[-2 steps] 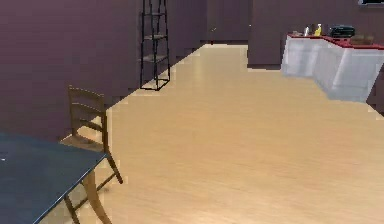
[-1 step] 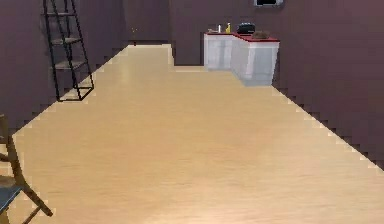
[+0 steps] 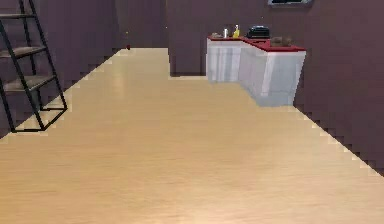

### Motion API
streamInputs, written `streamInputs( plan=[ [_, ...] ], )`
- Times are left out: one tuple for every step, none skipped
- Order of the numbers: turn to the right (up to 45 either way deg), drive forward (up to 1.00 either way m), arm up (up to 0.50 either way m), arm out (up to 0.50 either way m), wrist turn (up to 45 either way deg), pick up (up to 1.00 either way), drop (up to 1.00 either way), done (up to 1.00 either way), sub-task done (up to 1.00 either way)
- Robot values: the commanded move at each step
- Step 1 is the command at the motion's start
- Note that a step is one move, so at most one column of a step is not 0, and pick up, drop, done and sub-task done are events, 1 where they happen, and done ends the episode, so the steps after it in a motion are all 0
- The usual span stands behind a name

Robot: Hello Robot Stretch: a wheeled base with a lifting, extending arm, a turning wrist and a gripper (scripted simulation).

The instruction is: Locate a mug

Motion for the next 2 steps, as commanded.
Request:
streamInputs(
  plan=[
    [0.0,1.0,0.0,0.0,0.0,0.0,0.0,0.0,0.0],
    [3.0,0.0,0.0,0.0,0.0,0.0,0.0,0.0,0.0]
  ],
)
